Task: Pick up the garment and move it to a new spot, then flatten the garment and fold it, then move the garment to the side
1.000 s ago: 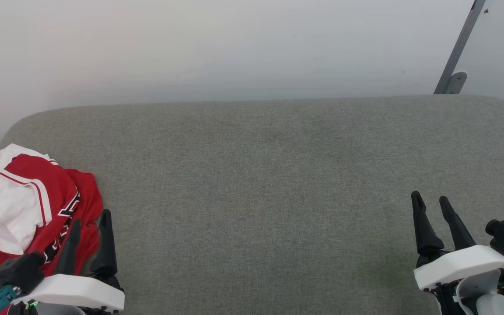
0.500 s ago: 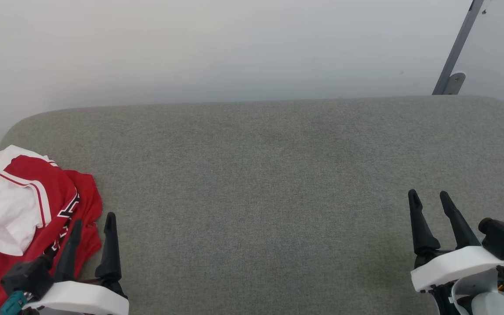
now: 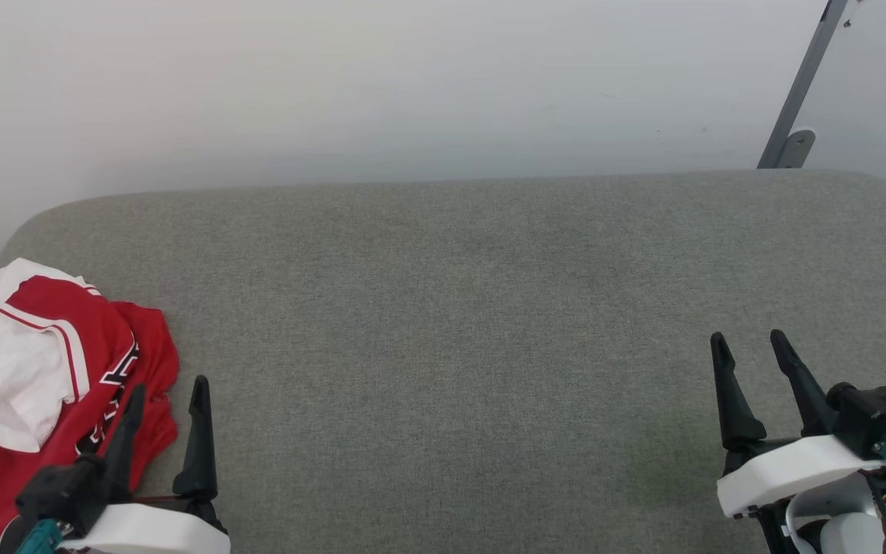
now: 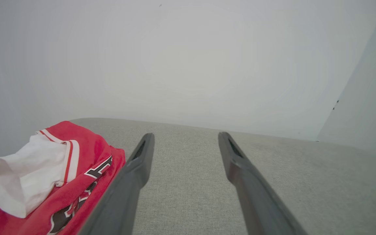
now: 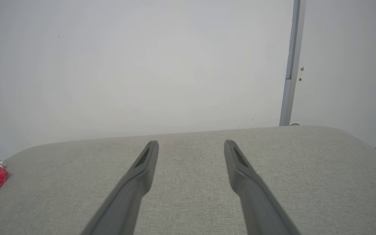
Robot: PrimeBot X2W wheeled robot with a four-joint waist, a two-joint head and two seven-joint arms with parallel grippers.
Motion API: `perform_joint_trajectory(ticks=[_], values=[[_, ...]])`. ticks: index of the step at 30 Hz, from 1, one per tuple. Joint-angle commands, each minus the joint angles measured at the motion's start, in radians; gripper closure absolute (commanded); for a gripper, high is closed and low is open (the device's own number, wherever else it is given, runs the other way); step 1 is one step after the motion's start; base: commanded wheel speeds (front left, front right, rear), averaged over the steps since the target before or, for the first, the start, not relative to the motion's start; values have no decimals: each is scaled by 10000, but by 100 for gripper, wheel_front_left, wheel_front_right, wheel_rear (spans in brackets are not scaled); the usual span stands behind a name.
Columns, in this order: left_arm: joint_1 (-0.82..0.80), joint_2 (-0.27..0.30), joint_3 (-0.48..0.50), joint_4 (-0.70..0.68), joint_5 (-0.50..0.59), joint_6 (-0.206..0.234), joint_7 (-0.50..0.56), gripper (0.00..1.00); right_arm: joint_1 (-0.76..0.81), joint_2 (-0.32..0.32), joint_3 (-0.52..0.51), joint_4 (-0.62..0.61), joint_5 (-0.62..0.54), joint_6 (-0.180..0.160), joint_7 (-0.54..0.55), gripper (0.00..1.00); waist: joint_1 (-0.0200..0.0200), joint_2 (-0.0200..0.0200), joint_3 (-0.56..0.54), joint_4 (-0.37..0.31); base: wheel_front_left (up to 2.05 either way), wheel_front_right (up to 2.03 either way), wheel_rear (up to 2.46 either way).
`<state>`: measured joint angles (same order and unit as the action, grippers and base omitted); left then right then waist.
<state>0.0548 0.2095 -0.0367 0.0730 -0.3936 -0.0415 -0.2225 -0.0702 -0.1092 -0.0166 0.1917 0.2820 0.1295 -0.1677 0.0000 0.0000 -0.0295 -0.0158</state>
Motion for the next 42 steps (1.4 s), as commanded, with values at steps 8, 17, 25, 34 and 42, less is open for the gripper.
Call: perform_joint_trajectory(ticks=[8,17,25,34,42], values=[[134,30,20,-98,800,-154,-242,0,63,-65,60,-116,-754,20,-260,0,0,0,-19,-38,0,0,0],[197,19,31,-139,1357,-259,-408,0,60,-92,86,-140,-1424,20,-478,0,0,0,-49,-67,0,0,0],[201,-30,75,-95,1443,-301,-443,0,97,-80,56,-142,-1673,12,-541,0,0,0,-72,-75,0,0,0],[185,-122,115,33,1121,-474,-443,0,138,-33,6,-163,-1746,12,-553,0,0,0,-75,-70,0,0,0],[-119,-238,352,482,531,-416,-176,0,139,-145,580,-117,-1520,12,-473,0,0,0,-232,573,0,0,0]])
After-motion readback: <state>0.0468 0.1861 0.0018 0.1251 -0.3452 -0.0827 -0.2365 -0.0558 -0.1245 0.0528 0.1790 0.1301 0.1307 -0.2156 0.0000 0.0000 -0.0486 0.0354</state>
